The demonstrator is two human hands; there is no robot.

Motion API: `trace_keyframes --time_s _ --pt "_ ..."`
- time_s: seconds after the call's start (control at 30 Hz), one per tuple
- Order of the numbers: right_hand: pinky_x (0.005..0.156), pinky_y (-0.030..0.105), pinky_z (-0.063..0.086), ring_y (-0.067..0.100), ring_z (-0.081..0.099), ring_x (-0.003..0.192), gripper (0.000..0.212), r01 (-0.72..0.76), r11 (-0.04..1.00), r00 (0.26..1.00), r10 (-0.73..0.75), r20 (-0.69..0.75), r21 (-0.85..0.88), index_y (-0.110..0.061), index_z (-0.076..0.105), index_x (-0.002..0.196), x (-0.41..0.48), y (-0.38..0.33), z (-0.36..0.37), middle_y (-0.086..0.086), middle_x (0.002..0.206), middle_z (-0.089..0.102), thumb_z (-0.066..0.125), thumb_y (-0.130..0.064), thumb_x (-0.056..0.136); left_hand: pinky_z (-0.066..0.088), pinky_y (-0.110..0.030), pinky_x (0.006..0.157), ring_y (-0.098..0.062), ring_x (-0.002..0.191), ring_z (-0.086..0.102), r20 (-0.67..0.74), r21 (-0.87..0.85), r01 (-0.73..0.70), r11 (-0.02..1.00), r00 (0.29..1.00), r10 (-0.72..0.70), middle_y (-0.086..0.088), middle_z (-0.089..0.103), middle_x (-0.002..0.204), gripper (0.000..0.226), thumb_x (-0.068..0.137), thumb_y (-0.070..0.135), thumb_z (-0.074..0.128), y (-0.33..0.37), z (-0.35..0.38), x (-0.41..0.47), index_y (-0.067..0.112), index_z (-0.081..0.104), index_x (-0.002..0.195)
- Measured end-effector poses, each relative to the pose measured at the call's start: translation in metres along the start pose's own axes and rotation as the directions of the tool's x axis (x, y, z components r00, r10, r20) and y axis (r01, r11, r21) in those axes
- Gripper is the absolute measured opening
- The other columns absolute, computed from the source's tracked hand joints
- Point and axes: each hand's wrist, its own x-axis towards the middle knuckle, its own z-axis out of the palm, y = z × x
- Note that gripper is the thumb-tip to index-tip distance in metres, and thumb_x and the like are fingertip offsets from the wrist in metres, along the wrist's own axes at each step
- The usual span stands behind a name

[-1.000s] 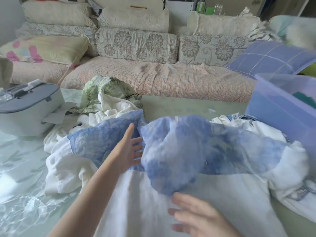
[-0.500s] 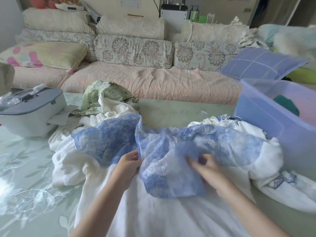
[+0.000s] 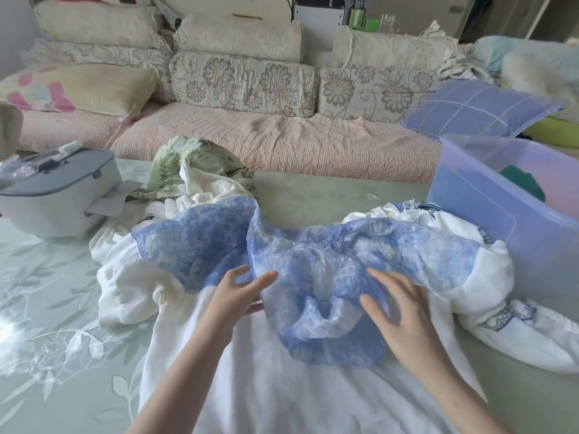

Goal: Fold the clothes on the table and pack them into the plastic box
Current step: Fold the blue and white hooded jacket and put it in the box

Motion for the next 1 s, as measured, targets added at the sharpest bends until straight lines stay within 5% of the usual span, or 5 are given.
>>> trace_keyframes --time_s 0.13,0.37,0.57,0.83,1.0 --pt "0.099 0.004 0.019 -0.007 0.03 0.12 0.042 0.141 0.98 0.876 -0.189 0.443 0.139 -0.045 0.065 0.101 -0.013 -0.023 0.013 -0.027 0.126 0.043 0.061 -0.069 0.067 0.051 -0.017 0.053 -0.009 0.069 0.068 0.028 -0.09 -0.013 0.996 0.999 0.015 -0.006 0.069 0.096 0.059 0.081 0.005 0.071 -0.003 0.005 0.0 0.011 0.045 0.133" --pt "0.064 0.012 0.039 0.0 0.051 0.074 0.017 0.239 0.964 0.967 -0.226 -0.122 0.113 -0.018 0.056 0.075 -0.001 -0.037 0.003 -0.01 0.085 0.05 0.072 -0.023 0.076 0.049 -0.03 0.079 -0.012 0.089 0.061 -0.05 -0.149 -0.031 0.988 0.998 0.024 -0.005 0.06 0.108 0.06 0.085 0.024 0.069 0.004 0.002 -0.002 0.014 0.042 0.137" --pt "0.076 0.011 0.042 0.005 0.058 0.099 0.02 0.24 0.879 0.96 -0.279 0.034 0.412 -0.026 0.041 0.082 -0.034 -0.048 0.011 -0.007 0.126 0.056 0.06 -0.022 0.085 0.052 -0.025 0.058 -0.018 0.065 0.065 0.262 0.087 0.243 0.966 0.93 -0.258 -0.009 0.07 0.083 0.055 0.092 0.056 0.042 0.011 0.003 -0.018 0.007 0.068 0.092" --pt "0.08 0.013 0.042 0.004 0.061 0.093 0.029 -0.02 0.865 0.974 -0.096 0.206 0.502 -0.027 0.045 0.071 -0.039 -0.034 -0.003 -0.012 0.103 0.065 0.069 -0.04 0.079 0.05 -0.024 0.06 -0.009 0.06 0.059 -0.016 -0.207 -0.025 0.978 1.0 0.023 0.002 0.061 0.068 0.018 0.086 0.016 0.066 0.011 -0.009 -0.01 0.018 0.053 0.075" --pt "0.084 0.015 0.043 0.005 0.061 0.093 0.035 0.066 0.912 0.977 -0.142 0.161 0.406 -0.025 0.063 0.076 -0.032 -0.024 -0.021 -0.01 0.099 0.064 0.061 -0.06 0.081 0.059 -0.042 0.064 -0.021 0.065 0.059 -0.128 0.406 -0.134 0.904 0.971 0.202 -0.005 0.054 0.081 0.006 0.093 0.01 0.053 -0.001 -0.017 -0.006 0.008 0.054 0.098"
